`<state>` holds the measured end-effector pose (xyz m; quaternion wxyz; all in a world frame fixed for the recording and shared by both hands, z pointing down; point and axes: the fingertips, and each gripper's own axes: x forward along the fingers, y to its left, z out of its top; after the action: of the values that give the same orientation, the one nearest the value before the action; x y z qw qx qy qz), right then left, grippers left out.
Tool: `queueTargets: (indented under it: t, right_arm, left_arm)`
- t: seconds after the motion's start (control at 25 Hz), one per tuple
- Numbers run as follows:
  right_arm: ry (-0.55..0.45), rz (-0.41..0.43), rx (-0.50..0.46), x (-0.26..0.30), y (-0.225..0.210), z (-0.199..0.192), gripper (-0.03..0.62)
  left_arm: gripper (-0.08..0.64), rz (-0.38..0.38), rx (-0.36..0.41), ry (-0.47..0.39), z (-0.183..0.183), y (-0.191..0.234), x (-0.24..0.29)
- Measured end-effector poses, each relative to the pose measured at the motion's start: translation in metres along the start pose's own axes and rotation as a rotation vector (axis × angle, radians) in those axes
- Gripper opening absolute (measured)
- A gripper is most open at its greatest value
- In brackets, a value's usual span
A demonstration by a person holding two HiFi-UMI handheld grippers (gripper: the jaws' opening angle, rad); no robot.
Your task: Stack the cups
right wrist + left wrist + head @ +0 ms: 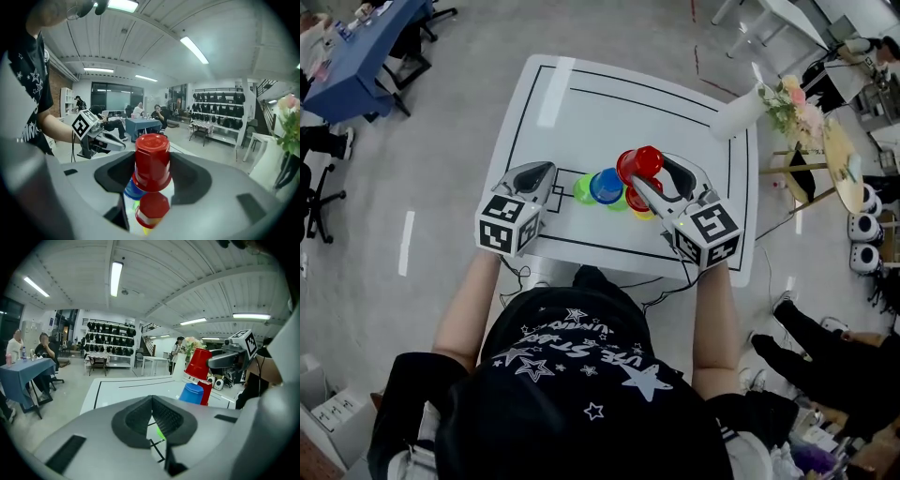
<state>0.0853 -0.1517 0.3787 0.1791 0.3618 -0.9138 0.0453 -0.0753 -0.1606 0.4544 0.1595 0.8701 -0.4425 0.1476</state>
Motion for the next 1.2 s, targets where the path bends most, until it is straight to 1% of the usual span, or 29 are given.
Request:
queueTargets:
  t: [0.2, 0.44, 0.76, 0.96, 1.04, 1.2]
  right_arm:
    - [0.008, 0.004, 0.021, -0.003, 0.016, -0.007, 0.236]
    - [0.026, -0.023, 0.042, -0.006, 0.017, -0.018, 0.236]
    - [0.014, -0.075, 0.064, -0.006, 0.010, -0.022, 0.239]
    - [0.002, -0.105, 0.069, -0.009, 0.009, -0.018, 0.272]
    - [0.002, -0.118, 0.064, -0.012, 0.011, -0.015, 0.273]
    - [-0.002, -0.172, 0.067, -0.025, 0.020, -0.011, 0.273]
  left_arm:
    - [0.012, -0.006, -0.004, -0.002, -0.005, -0.002, -0.010]
    - [0.012, -0.010, -0.004, 0.001, -0.011, -0.007, -0.021]
    - [0.012, -0.021, 0.002, 0.001, -0.013, -0.007, -0.025]
    - [0.012, -0.032, 0.010, -0.011, -0.009, -0.005, -0.027]
    - [0.012, -0.035, 0.008, -0.017, -0.009, -0.004, -0.030]
    - [0.012, -0.055, 0.007, -0.024, -0.010, -0.005, -0.045]
